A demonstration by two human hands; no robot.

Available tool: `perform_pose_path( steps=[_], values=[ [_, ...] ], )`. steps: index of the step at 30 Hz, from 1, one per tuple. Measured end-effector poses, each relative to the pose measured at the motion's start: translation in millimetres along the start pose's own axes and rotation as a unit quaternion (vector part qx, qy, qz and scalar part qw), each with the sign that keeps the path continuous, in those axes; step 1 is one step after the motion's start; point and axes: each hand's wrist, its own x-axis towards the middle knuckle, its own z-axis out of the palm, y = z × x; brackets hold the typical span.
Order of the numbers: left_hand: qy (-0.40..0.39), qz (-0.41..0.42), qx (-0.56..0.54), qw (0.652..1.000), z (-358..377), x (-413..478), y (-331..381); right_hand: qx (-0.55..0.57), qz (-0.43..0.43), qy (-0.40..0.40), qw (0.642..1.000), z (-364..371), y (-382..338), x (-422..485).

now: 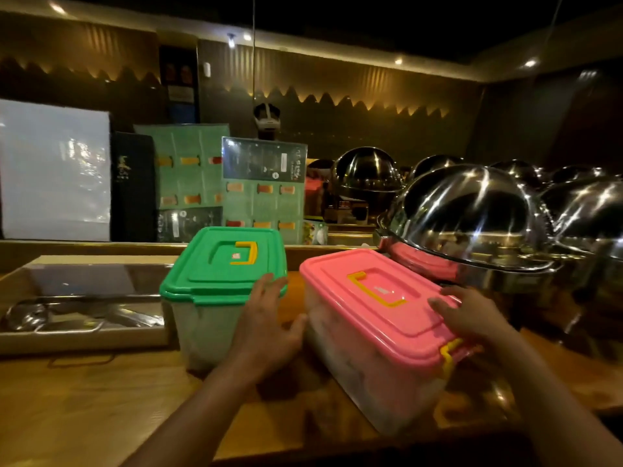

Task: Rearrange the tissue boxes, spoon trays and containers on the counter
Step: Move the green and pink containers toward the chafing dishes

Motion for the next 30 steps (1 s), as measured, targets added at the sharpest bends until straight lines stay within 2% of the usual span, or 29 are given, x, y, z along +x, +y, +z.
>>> perform_pose_path(
  steps=[3,6,9,13,21,25,28,30],
  values=[
    [-0.099,0.044,-0.045,0.993,29.9,-15.7,49.2,0.070,-0.007,-0.033,0.997,-5.8,27.4,-18.0],
    [-0.213,-0.022,-0.083,0.973,61.2,-32.9,90.9,0.108,-0.037,-0.073,0.991,-13.8,45.1,-30.7],
    [-0.273,-0.086,-0.070,0.956,82.1,-41.3,114.6,0.099,-0.064,-0.119,0.986,-19.0,52.2,-39.2],
    [-0.258,-0.118,-0.053,0.958,90.8,-35.6,113.1,0.065,-0.080,-0.136,0.985,-15.3,48.1,-44.3],
    [-0.176,-0.090,-0.026,0.980,91.7,7.5,66.6,-0.033,-0.073,-0.033,0.996,20.1,10.7,-40.6],
    [-0.192,-0.028,0.120,0.974,83.6,54.3,47.3,-0.086,-0.112,0.014,0.990,43.1,-5.0,-25.1],
    [-0.240,0.035,0.225,0.944,79.6,93.1,39.9,-0.093,-0.159,0.019,0.983,59.6,-14.5,-4.7],
    [-0.256,0.037,0.262,0.930,79.3,113.2,32.2,-0.093,-0.166,0.015,0.982,69.1,-22.0,9.3]
  ],
)
